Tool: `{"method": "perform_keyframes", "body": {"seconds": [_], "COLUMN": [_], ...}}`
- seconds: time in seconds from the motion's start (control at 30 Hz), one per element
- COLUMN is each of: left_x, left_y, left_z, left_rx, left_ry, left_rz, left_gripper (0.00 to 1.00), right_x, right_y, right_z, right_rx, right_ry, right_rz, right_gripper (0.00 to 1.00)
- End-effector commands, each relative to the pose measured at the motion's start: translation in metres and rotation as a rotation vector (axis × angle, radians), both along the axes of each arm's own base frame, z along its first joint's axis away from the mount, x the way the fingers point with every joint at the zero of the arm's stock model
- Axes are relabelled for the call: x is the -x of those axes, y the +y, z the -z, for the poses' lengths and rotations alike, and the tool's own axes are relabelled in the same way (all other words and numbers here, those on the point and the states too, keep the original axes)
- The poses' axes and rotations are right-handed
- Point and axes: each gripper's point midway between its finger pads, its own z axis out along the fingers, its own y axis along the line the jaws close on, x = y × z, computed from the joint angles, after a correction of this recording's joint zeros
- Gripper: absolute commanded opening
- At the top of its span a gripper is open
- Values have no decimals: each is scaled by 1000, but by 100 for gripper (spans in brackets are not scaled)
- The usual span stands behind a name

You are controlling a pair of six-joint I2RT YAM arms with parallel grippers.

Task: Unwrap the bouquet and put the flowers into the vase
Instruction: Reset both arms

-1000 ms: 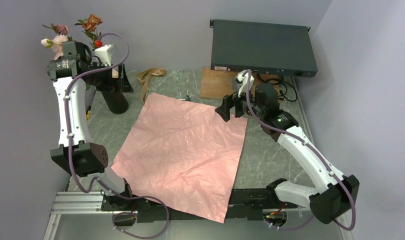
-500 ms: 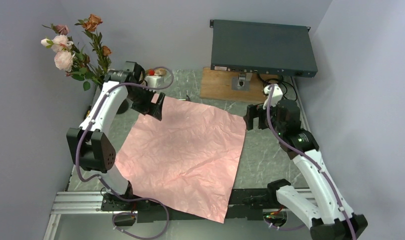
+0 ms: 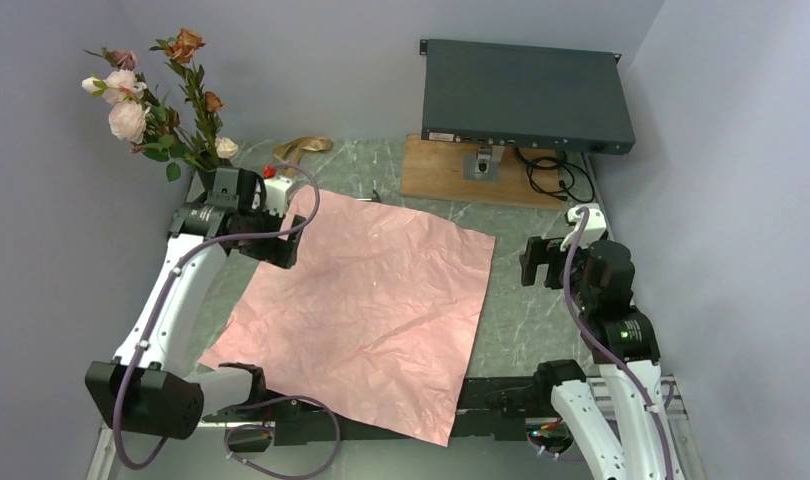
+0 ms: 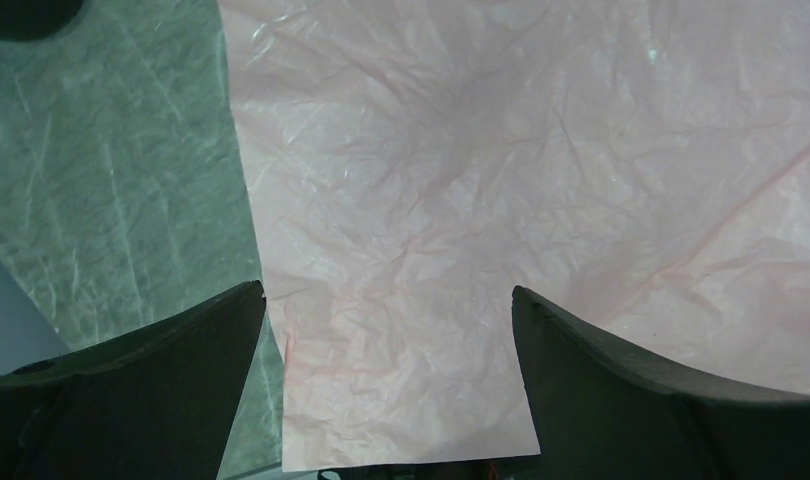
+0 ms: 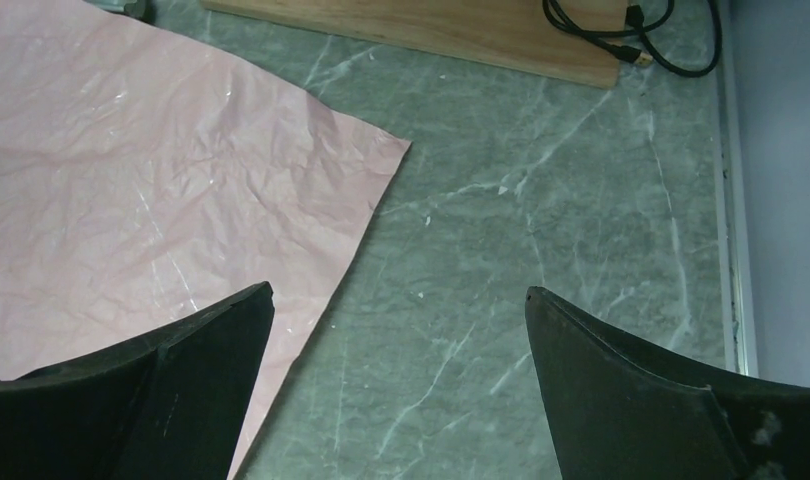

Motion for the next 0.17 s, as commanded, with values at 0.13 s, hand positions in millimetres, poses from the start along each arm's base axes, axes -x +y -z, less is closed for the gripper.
{"method": "perform_keyframes", "body": {"seconds": [0.13], "left_x": [2], "left_y": [21], "left_z": [-10], "left_rx": [-32], "left_ry": [-94], "left_rz": [-102], "left_gripper": [99], "right_x": [2], "right_y": [1], "right_z": [4], "right_rx": [29], "right_ry": [-9], "right_rz": [-42], "right_gripper": [100]}}
